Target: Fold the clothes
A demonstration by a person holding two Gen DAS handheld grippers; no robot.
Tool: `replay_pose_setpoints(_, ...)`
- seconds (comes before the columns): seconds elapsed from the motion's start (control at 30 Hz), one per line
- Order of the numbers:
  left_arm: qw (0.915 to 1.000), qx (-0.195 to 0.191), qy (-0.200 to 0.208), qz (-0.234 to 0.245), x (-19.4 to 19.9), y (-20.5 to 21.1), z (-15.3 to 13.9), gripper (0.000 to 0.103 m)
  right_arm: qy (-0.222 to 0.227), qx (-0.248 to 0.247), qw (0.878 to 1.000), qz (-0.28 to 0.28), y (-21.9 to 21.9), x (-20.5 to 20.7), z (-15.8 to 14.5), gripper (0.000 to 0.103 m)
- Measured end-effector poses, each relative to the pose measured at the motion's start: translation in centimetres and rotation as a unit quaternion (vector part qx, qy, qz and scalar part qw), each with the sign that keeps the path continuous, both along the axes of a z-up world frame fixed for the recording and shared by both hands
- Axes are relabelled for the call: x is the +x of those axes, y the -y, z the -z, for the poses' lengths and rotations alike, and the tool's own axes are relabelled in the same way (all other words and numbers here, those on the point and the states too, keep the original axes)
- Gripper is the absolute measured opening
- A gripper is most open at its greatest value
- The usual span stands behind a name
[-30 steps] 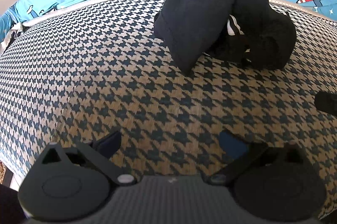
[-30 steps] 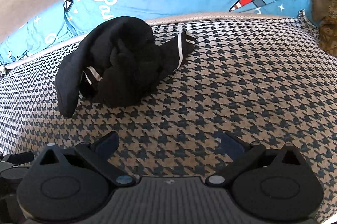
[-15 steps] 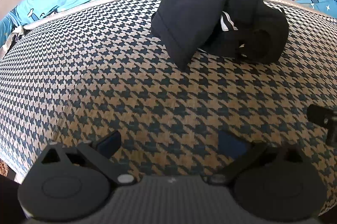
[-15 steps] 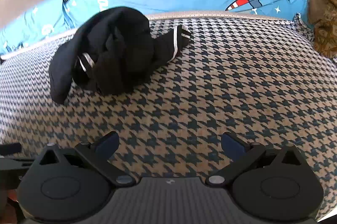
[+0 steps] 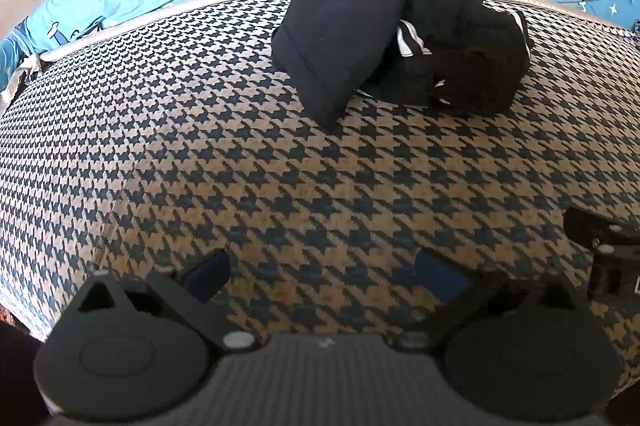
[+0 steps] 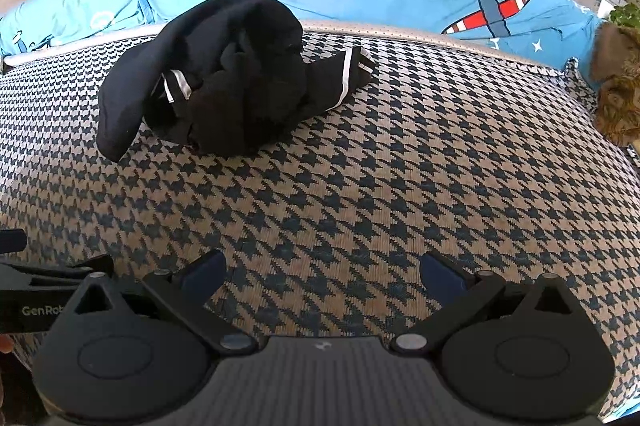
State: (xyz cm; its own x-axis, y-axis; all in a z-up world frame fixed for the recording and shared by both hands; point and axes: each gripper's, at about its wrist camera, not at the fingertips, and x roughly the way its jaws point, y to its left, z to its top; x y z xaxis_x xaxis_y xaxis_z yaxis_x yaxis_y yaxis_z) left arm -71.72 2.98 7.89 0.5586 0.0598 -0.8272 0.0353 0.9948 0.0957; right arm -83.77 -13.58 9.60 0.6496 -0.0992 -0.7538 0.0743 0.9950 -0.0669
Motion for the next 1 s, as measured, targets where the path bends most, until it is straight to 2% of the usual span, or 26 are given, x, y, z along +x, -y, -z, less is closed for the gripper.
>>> replay_pose_setpoints(0.33,1.0,-0.005,0.003,0.003,0.22,0.18,0.04,0.103,-0.008,0.021,1.0,0.012,0.41,0.32,0.15,0.103)
replay_pose_setpoints(1.0,1.0,-0.007,0.004,0.001,0.1,0.11,0.0,0.103,-0.015,0.031,0.999,0.004,0.28,0.52,0.28,0.103)
